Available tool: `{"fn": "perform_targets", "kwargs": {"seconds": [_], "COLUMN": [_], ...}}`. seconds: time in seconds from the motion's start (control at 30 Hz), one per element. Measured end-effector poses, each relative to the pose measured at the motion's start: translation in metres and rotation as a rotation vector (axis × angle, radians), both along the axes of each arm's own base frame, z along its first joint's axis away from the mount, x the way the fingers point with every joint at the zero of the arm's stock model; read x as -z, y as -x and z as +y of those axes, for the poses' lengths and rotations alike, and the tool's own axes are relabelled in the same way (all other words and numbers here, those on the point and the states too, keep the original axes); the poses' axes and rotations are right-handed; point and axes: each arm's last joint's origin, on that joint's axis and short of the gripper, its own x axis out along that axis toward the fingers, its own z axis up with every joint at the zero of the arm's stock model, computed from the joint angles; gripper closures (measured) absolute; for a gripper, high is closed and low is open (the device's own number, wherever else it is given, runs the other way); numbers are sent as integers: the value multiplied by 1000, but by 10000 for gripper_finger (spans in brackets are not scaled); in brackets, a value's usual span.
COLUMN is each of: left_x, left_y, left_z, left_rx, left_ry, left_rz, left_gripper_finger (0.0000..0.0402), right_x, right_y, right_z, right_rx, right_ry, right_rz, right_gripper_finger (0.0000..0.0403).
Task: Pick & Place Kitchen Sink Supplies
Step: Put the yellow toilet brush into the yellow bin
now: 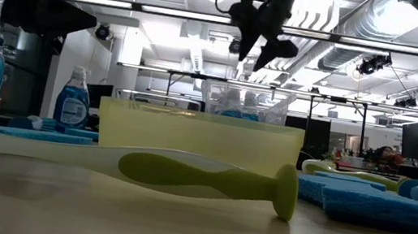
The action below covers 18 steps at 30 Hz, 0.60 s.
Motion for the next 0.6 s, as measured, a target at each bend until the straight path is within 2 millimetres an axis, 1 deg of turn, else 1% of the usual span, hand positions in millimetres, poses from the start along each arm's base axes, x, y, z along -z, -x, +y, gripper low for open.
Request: {"fn": "perform_targets", "kwargs": {"seconds": [0.2,0.4,0.5,0.6], "left_x": [0,0,0,0], "left_y": [0,0,0,0], "left_z": [0,0,0,0], "left_rx": [0,0,0,1], "left_ry": [0,0,0,0], "left_rz": [0,0,0,0], "left_gripper_finger": [400,400,400,400], "right_x": [-16,-23,-27,-26], "right_y": [15,30,32,35], "right_z": [20,36,41,46], "right_rx": [26,93,114,137], "right_ry": [34,72,81,66], "right_rz": [79,208,200,200], "right_gripper_finger": [174,174,174,174]}}
